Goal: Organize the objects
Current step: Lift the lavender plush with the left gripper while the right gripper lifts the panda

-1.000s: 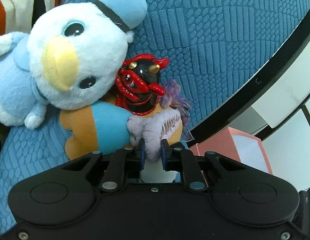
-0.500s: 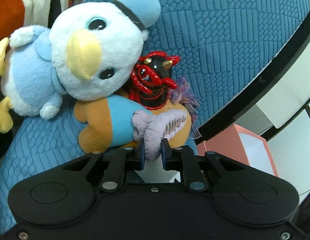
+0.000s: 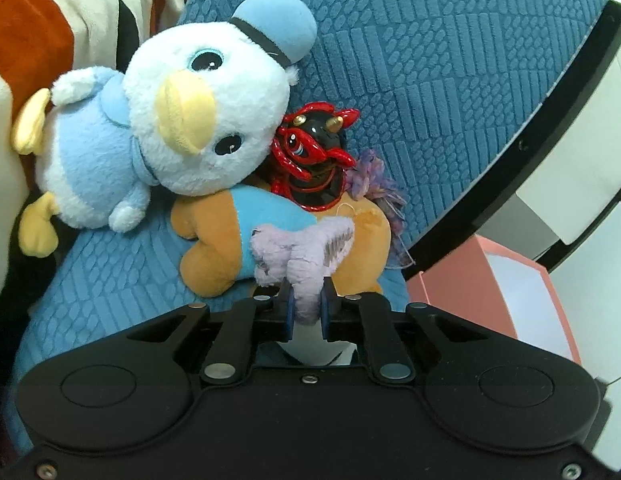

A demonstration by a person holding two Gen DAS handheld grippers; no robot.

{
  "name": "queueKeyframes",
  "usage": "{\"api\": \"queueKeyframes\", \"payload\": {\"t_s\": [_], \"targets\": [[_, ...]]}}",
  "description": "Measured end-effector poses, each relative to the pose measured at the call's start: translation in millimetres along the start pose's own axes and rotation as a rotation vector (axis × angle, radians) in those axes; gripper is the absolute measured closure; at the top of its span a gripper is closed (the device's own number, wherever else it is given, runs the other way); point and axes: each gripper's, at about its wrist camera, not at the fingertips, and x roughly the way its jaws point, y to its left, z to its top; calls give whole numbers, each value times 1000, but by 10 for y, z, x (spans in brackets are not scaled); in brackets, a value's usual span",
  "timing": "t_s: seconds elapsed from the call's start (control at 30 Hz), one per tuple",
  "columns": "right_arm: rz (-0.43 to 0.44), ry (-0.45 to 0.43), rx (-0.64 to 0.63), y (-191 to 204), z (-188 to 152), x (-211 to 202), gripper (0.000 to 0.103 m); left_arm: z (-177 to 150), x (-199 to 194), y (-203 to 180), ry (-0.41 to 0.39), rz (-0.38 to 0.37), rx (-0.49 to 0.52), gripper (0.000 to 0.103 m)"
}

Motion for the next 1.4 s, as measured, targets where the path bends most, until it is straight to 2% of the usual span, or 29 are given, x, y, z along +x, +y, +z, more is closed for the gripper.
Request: {"api": "queueKeyframes", "payload": {"t_s": [0.1,0.2,0.43,0.57,0.7,0.97,1.13,1.23,1.3,1.4], "targets": [[-26,4,-75,90,-2,6,50,-51,-39,-17,6,19,16,92],[-32,21,-33,52,22,-20,51,-100,-101,-6,6,18,12,92],[-35,77,185,-186,22,-210,53,-215,-275,19,-7,-8,-19,92],[-3,94,339,-312,-20,-445,54,-324,-313,17,18,17,-32,92],[-6,88,407,-327,-45,-700,54,-484,-341,-12,50,39,-30,92],[73,142,666,-377,-393,-1209,53,-807,-339,-149,123,88,12,92],[101,220,736,-394,-541,-1149,53,-929,-344,-175,157,104,0,91],[115,260,796,-444,-608,-1061,53,-928,-321,-152,175,102,-33,81],[133,266,838,-487,-646,-1013,52,-916,-332,-142,165,108,-42,54],[127,267,858,-548,-643,-966,51,-880,-365,-144,133,116,-37,49]]}}
